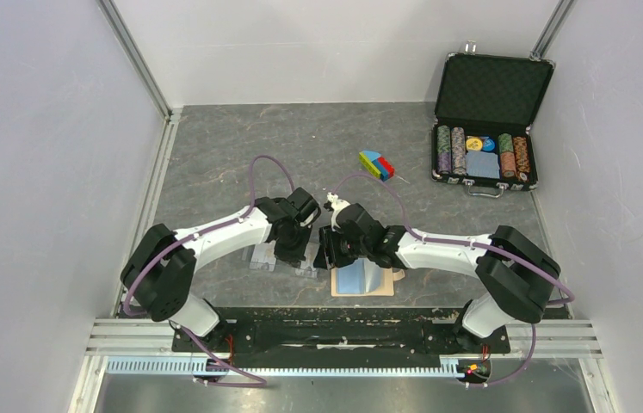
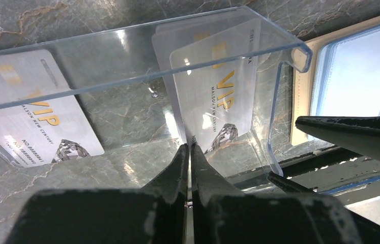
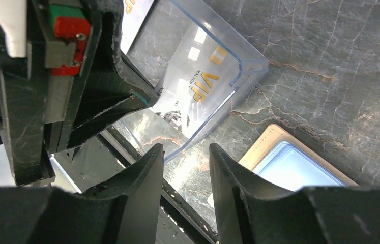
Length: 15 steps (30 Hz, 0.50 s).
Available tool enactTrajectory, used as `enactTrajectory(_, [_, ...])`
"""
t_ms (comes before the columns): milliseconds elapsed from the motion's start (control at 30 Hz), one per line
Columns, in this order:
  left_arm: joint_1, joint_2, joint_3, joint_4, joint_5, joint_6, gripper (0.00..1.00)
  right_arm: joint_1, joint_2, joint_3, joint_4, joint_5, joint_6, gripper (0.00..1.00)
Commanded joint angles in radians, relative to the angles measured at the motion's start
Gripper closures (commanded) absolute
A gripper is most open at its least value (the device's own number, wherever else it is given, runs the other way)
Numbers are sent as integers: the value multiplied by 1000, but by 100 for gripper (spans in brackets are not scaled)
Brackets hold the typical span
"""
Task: Put the credit cards into the card holder
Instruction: Pick up the credit card from the storage box.
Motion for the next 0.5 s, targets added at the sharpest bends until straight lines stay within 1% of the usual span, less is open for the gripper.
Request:
enactTrajectory(0, [-7,-19,37,37,33,-33,98,-9,0,-17,39,-3,1,60])
enactTrajectory(167, [-7,-75,16,103,97,-60,98,-12,-8,-20,39,-5,0,62])
enactTrajectory(300, [-7,-113,0,142,123,-80,97,-14,-13,-23,39,-5,2,62])
enactTrajectory(400, [-7,-122,-13,162,130,-89,91,-15,-13,-24,39,-6,2,62])
enactTrajectory(467, [-7,-101,-17,162,132,-88,90,-16,-13,-25,39,-5,1,62])
